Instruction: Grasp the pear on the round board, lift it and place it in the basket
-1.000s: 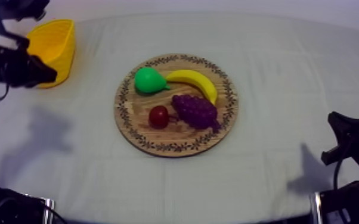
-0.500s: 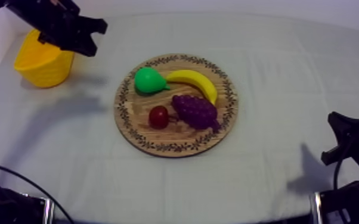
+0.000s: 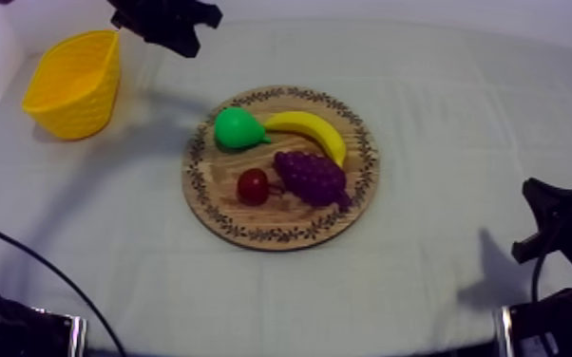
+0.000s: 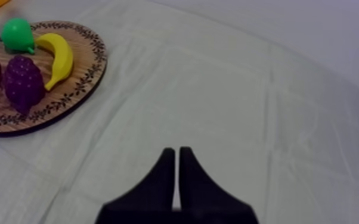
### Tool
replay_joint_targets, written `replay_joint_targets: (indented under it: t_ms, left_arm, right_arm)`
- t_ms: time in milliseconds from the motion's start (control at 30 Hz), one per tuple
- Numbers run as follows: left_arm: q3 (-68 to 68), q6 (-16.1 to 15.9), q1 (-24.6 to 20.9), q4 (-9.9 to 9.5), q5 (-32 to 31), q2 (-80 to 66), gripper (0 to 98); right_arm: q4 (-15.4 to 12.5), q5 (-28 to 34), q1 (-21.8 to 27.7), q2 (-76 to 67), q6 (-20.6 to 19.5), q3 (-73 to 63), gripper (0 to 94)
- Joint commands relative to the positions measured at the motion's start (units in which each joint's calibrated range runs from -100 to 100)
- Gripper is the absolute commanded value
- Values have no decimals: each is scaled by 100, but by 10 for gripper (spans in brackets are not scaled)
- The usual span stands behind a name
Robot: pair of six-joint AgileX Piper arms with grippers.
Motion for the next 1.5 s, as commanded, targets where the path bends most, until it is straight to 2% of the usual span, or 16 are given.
replay_joint_targets:
  t_ms: [0, 133, 300, 367, 467, 633, 867, 1133, 1267, 1467]
  left_arm:
    - [-94, -857, 16, -17, 119, 60, 0]
    - [-295, -1643, 49, -10, 329, 152, 0]
    - [-451, -2643, 98, 135, 482, 227, 0]
    - [-492, -2926, 116, 163, 580, 258, 0]
    - [-584, -3130, 129, 202, 815, 305, 32]
    - [-701, -3132, 135, 253, 1199, 355, 296]
    - [-792, -3044, 189, 228, 1331, 396, 557]
    - [-683, -2872, 253, 81, 1360, 414, 779]
    - [-603, -2766, 308, -63, 1377, 418, 905]
    - [-533, -2511, 412, -291, 1382, 535, 964]
  right_arm:
    - [-1, 4, 0, -4, -1, -5, 4]
    - [-1, 4, 0, -4, -1, -5, 4]
    - [-1, 4, 0, -4, -1, -5, 4]
    - [-1, 4, 0, -4, -1, -5, 4]
    - [-1, 4, 0, -4, -1, -5, 4]
    - [-1, 4, 0, -4, -1, -5, 4]
    - [-1, 4, 0, -4, -1, -5, 4]
    - [-1, 4, 0, -4, -1, -5, 4]
    - [-1, 4, 0, -4, -1, -5, 4]
    - [-1, 4, 0, -4, -1, -5, 4]
